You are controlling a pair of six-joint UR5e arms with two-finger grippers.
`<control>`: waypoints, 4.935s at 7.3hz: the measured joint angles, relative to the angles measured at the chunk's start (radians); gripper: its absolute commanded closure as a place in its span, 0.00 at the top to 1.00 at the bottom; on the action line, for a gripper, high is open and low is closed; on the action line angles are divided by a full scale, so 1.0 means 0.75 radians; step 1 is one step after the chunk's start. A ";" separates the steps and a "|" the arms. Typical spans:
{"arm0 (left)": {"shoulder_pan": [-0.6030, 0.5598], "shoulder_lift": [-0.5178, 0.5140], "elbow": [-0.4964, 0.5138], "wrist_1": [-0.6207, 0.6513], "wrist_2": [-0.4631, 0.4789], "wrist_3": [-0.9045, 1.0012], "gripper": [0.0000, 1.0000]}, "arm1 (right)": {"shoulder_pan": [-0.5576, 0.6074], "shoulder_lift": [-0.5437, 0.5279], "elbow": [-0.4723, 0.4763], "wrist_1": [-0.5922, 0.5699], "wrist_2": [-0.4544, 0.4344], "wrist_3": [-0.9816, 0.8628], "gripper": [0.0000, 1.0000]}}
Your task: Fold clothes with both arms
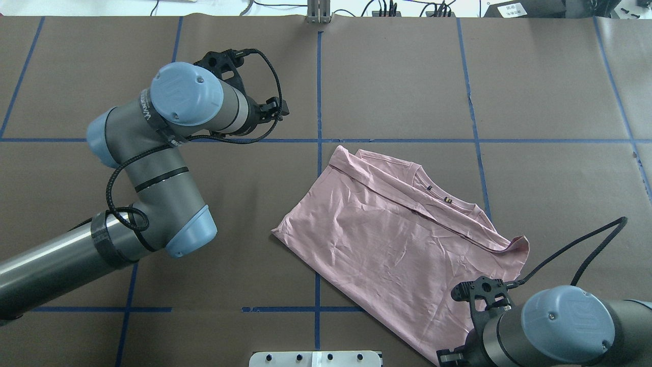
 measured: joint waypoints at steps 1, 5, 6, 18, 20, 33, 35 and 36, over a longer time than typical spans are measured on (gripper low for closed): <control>0.076 0.016 -0.040 0.064 -0.014 -0.135 1.00 | 0.047 0.037 -0.001 0.010 -0.061 0.021 1.00; 0.359 0.061 -0.042 0.127 0.061 -0.460 0.97 | 0.250 0.144 0.008 0.033 -0.105 0.110 1.00; 0.378 0.061 -0.040 0.135 0.069 -0.473 0.94 | 0.261 0.150 0.009 0.034 -0.106 0.114 1.00; 0.362 0.040 -0.041 0.224 0.130 -0.467 0.00 | 0.296 0.151 0.004 0.031 -0.109 0.115 1.00; 0.289 0.034 -0.058 0.233 0.124 -0.458 0.00 | 0.302 0.151 0.005 0.031 -0.106 0.115 1.00; -0.151 -0.426 1.073 -0.744 0.188 0.084 1.00 | 0.327 0.149 0.000 0.029 -0.098 0.115 1.00; -0.137 -0.275 0.801 -0.593 0.103 0.018 1.00 | 0.335 0.153 -0.002 0.021 -0.104 0.115 1.00; -0.119 -0.190 0.644 -0.479 0.047 -0.045 1.00 | 0.344 0.153 -0.006 0.018 -0.104 0.115 1.00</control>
